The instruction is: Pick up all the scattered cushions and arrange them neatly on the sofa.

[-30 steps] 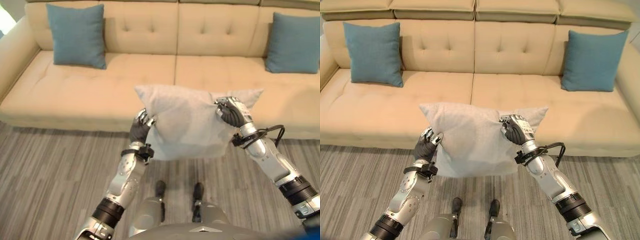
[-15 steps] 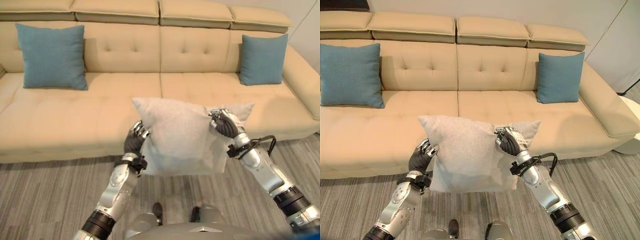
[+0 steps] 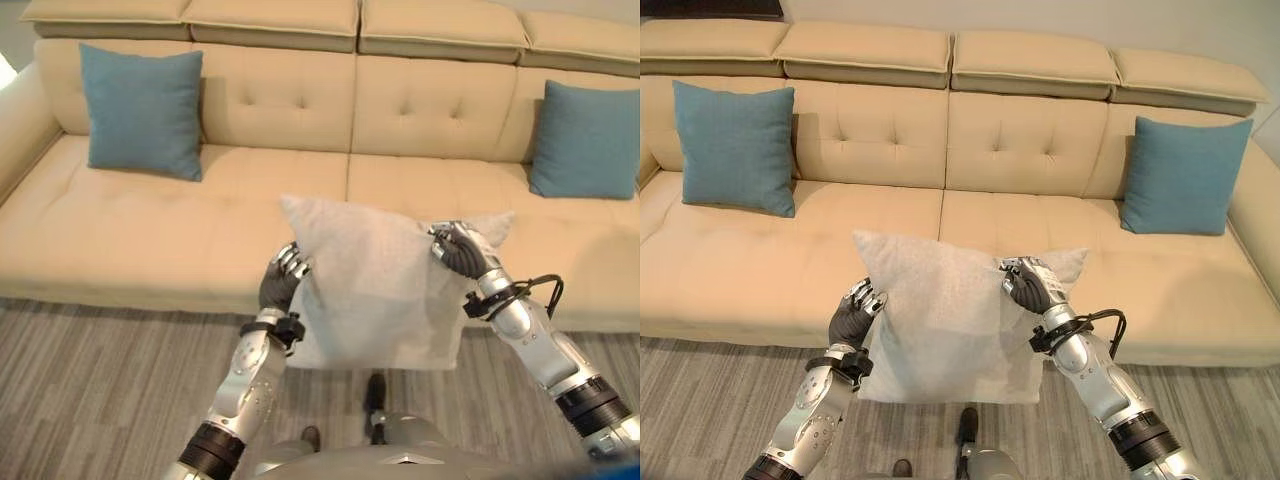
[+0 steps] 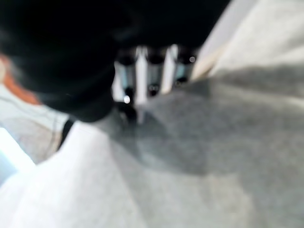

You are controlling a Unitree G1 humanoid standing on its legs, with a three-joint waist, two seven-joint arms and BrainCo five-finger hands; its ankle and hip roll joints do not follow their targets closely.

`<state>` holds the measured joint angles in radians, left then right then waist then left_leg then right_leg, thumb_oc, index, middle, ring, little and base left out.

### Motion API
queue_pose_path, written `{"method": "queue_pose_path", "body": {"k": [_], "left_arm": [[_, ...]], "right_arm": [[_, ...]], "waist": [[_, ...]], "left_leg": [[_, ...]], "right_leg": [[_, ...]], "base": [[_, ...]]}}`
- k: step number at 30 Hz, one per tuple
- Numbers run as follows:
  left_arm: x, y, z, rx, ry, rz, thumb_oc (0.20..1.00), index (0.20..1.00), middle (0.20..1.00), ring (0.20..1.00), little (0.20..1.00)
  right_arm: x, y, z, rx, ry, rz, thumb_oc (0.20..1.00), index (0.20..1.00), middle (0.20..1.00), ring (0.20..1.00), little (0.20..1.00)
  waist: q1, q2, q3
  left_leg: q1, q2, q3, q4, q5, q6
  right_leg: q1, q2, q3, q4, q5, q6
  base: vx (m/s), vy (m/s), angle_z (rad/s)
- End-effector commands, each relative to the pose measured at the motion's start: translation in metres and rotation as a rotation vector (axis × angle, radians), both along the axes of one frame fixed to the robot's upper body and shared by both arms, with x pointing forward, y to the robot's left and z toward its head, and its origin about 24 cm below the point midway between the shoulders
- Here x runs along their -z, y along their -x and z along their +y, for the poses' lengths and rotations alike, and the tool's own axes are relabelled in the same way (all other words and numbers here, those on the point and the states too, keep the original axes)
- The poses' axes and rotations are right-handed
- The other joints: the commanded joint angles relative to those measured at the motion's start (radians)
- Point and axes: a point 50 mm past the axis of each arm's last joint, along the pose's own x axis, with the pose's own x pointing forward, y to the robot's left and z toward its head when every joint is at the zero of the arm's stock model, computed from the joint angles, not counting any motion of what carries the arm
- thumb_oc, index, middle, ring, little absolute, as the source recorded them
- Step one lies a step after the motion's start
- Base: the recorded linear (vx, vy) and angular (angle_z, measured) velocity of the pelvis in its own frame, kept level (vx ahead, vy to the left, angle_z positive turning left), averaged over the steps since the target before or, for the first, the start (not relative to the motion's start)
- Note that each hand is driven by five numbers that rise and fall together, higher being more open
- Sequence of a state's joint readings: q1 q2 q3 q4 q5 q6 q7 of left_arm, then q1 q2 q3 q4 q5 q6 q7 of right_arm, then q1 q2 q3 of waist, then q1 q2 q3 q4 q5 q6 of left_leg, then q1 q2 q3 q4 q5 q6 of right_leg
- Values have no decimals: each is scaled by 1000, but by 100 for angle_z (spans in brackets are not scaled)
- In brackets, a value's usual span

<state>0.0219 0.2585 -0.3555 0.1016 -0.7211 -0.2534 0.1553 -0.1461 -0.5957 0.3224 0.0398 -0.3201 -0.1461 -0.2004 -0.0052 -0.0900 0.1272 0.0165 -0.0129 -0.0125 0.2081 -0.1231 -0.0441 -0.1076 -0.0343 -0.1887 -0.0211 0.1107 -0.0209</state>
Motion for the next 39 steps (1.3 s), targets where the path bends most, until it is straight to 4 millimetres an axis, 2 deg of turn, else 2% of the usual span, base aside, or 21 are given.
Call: {"method": "queue_pose_path", "body": {"k": [1,3,5,6,7,8,12,17,21,22,23,25,26,27,31,32,34,35,36,37,39], "left_arm": [[-32,-4,-31,171,23,-194,200,200,200,200,200],[-33,-4,-30,168,28,-195,200,200,200,200,200],[-31,-3,-30,172,20,-186,200,200,200,200,200],[-31,-3,-30,175,9,-187,200,200,200,200,200],[-31,-3,-30,175,9,-187,200,200,200,200,200],[-32,-3,-28,165,6,-188,200,200,200,200,200],[-32,-2,-26,148,11,-186,200,200,200,200,200],[-26,2,-22,141,1,-155,200,200,200,200,200],[-29,-1,-20,146,-24,-167,200,200,200,200,200],[-30,-2,-19,145,-32,-171,200,200,200,200,200],[-32,-3,-17,142,-41,-179,200,200,200,200,200],[-32,-3,-17,142,-41,-179,200,200,200,200,200],[-35,-4,-13,133,-52,-194,200,200,200,200,200],[-35,-5,-11,127,-58,-195,200,200,200,200,200],[-34,-4,-8,120,-49,-195,200,200,200,200,200],[-35,-5,-9,131,-41,-205,200,200,200,200,200],[-31,-3,-9,132,-54,-195,200,200,200,200,200],[-30,-2,-12,138,-43,-191,200,200,200,200,200],[-29,-2,-12,135,-39,-185,200,200,200,200,200],[-29,-2,-12,134,-39,-184,200,200,200,200,200],[-27,-1,-12,137,-45,-177,200,200,200,200,200]], "right_arm": [[-55,-6,6,-61,-153,-248,200,200,200,200,200],[-54,-5,5,-57,-150,-246,200,200,200,200,200],[-53,-5,2,-46,-148,-243,200,200,200,200,200],[-53,-5,1,-39,-145,-243,200,200,200,200,200],[-53,-5,1,-38,-144,-243,200,200,200,200,200],[-52,-6,0,-27,-142,-243,200,200,200,200,200],[-52,-7,-2,-12,-146,-244,200,200,200,200,200],[-51,-4,-3,-22,-120,-233,200,200,200,200,200],[-49,-8,2,-31,-122,-222,200,200,200,200,200],[-49,-9,5,-37,-124,-224,200,200,200,200,200],[-50,-11,9,-48,-123,-227,200,200,200,200,200],[-50,-11,9,-48,-123,-227,200,200,200,200,200],[-51,-12,12,-52,-133,-230,200,200,200,200,200],[-50,-12,13,-54,-132,-230,200,200,200,200,200],[-49,-11,11,-47,-122,-225,200,200,200,200,200],[-47,-11,7,-30,-116,-217,200,200,200,200,200],[-44,-10,4,-9,-111,-213,200,200,200,200,200],[-43,-9,3,-1,-107,-211,395,395,395,395,395],[-42,-8,1,6,-95,-213,868,868,868,868,868],[-42,-7,-2,14,-93,-216,1000,1000,1000,1000,1000],[-41,-7,-4,24,-91,-213,1000,1000,1000,1000,1000]], "waist": [[-6,-38,-36],[2,-46,-31],[17,-56,-30],[31,-46,-30],[31,-49,-30],[48,-34,-27],[75,-39,-18],[80,-29,-55],[96,-49,-71],[99,-49,-68],[90,-43,-55],[91,-44,-56],[81,-29,-35],[78,-23,-29],[60,-15,-23],[52,-27,-19],[52,-33,-22],[51,-39,-22],[49,-38,-30],[45,-36,-39],[41,-34,-47]], "left_leg": [[-140,20,38,285,-8,-27],[-183,20,55,281,-21,-14],[-227,8,70,190,-44,10],[-260,5,62,73,19,10],[-252,2,63,60,26,10],[-307,8,55,-44,81,1],[-341,15,81,-111,131,-9],[-269,38,86,-150,180,2],[-231,33,126,-90,114,35],[-208,28,136,-83,90,50],[-172,30,150,-79,74,68],[-172,30,151,-79,74,68],[-144,41,148,-81,59,82],[-127,42,143,-88,48,87],[-81,40,120,-135,31,75],[-69,20,108,-137,16,67],[-62,13,109,-136,14,67],[-60,12,111,-136,15,61],[-55,14,109,-140,17,57],[-49,16,110,-151,17,55],[-41,17,111,-164,18,53]], "right_leg": [[70,-23,14,65,-159,76],[81,-27,12,59,-165,75],[104,-26,14,40,-175,81],[128,-4,21,22,-187,82],[131,-6,22,21,-187,82],[165,19,31,11,-213,81],[213,32,60,15,-251,70],[246,30,83,58,-294,78],[234,-20,81,181,-296,119],[209,-44,74,254,-280,140],[140,-70,78,384,-193,177],[139,-71,79,385,-194,177],[75,-81,82,485,-148,198],[38,-92,81,509,-155,190],[-6,-135,47,318,-179,173],[1,-147,50,145,-154,183],[18,-142,64,132,-127,190],[27,-142,59,123,-114,191],[40,-137,61,111,-118,190],[53,-132,61,93,-119,187],[64,-128,58,77,-120,185]], "base": [[78,-105,18],[62,-59,12],[172,-31,16],[186,-8,3],[270,23,-20],[169,13,-24],[251,41,-14],[242,118,-57],[213,155,-36],[167,215,-29],[111,154,-43],[36,73,-45],[43,80,-18],[114,74,-16],[114,-38,-3],[123,-88,4],[100,-87,20],[109,-95,35],[106,-72,36],[79,-37,21],[83,-46,19]]}}
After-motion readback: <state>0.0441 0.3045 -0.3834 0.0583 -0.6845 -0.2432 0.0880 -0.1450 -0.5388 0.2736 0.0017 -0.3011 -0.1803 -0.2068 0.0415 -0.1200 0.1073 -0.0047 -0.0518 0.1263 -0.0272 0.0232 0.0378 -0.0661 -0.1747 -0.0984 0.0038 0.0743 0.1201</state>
